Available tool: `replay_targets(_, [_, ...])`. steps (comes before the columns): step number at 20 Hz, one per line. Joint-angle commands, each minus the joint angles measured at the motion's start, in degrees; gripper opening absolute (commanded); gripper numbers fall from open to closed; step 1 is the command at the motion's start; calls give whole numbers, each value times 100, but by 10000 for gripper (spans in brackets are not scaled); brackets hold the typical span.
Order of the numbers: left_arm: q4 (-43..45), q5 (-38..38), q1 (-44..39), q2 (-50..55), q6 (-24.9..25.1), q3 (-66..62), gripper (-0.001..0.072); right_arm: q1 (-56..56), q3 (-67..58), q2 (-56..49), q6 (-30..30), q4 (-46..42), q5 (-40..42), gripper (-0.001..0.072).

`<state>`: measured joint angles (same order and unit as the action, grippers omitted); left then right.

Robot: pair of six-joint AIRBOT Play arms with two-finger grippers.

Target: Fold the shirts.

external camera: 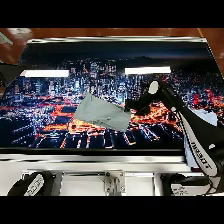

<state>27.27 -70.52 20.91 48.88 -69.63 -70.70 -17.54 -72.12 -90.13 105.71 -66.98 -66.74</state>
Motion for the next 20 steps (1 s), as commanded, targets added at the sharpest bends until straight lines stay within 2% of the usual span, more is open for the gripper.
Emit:
replay_targets(1, [4,-7,2,-4,11,4,33,90,94,-369,122,96,-136,660])
replay_targets(5, [2,-4,2,-4,11,4,33,90,94,-769,59,319,-13,660])
replay_targets(9, [4,0,2,-2,11,4,33,90,94,-970,-748,1617,564,657])
replay_targets(10, [4,0,2,-2,11,4,33,90,94,-970,-791,1779,721,628])
replay_targets(11, [4,0,2,-2,11,4,33,90,94,-970,-791,1893,815,556])
replay_targets(15, [2,-2,2,-4,9,4,33,90,94,-970,-791,1888,857,542])
replay_targets(16, [2,0,2,-4,9,4,33,90,94,-970,-822,1891,859,355])
replay_targets(17, [2,-2,2,-4,9,4,33,90,94,-970,-881,1895,859,63])
replay_targets(20, [4,0,2,-4,11,4,33,94,74,-885,-1558,2092,861,68])
